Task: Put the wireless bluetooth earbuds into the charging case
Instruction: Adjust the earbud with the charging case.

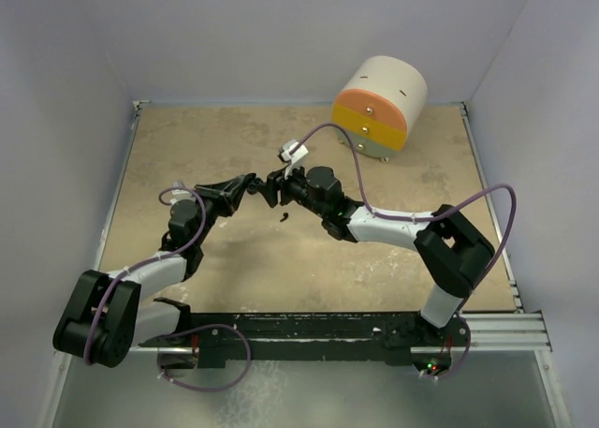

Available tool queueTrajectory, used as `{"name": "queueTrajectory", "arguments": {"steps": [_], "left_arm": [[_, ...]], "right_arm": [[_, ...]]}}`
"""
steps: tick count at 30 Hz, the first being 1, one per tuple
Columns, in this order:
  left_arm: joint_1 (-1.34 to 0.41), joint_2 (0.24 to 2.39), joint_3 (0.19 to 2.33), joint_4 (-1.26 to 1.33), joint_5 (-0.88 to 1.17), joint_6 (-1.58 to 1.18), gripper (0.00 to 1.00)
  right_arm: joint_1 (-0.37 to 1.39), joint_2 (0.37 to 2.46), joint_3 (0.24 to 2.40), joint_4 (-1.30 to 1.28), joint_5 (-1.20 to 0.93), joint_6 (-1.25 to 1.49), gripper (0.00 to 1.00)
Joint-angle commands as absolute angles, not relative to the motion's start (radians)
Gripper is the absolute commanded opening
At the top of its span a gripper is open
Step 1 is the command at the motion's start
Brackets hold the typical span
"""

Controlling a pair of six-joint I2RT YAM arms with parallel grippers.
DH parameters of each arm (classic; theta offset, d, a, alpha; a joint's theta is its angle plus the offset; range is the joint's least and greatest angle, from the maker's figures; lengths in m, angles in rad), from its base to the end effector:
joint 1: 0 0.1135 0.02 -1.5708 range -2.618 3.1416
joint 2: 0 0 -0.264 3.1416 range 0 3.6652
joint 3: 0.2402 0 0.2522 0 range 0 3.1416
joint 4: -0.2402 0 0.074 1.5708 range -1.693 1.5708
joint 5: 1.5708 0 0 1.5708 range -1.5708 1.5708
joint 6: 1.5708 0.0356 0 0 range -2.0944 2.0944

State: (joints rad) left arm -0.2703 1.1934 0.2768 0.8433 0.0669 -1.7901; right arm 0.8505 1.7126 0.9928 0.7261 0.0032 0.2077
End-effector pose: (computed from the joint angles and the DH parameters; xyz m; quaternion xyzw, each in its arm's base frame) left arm 0.2197 -0.0633 0.1930 -0.4878 0.5464 -0.5959 0.3291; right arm 0.2578 0.2935 0.2592 -0.2216 0.6691 0.3571 0.6129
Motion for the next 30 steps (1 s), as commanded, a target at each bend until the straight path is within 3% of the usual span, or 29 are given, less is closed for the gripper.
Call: {"name": "queueTrajectory", "arguments": {"steps": [1,16,30], "left_arm": [[-0.270,1.171,0.316,0.888,0.081,-1.804,0.00],[-0.270,1.180,0.311,0.902,0.081,-1.807,0.00],[-0.270,1.185,0.311,0.907,0.080,-1.807,0.00]], "right_arm": [[0.851,1.708,1.027,0.782,-0.013,0.191,0.59],[0.851,1.718,1.044,0.787,-0.029,0.180,0.49],[0.851,1.718,1.043,0.793,-0.043,0.180,0.29]]}}
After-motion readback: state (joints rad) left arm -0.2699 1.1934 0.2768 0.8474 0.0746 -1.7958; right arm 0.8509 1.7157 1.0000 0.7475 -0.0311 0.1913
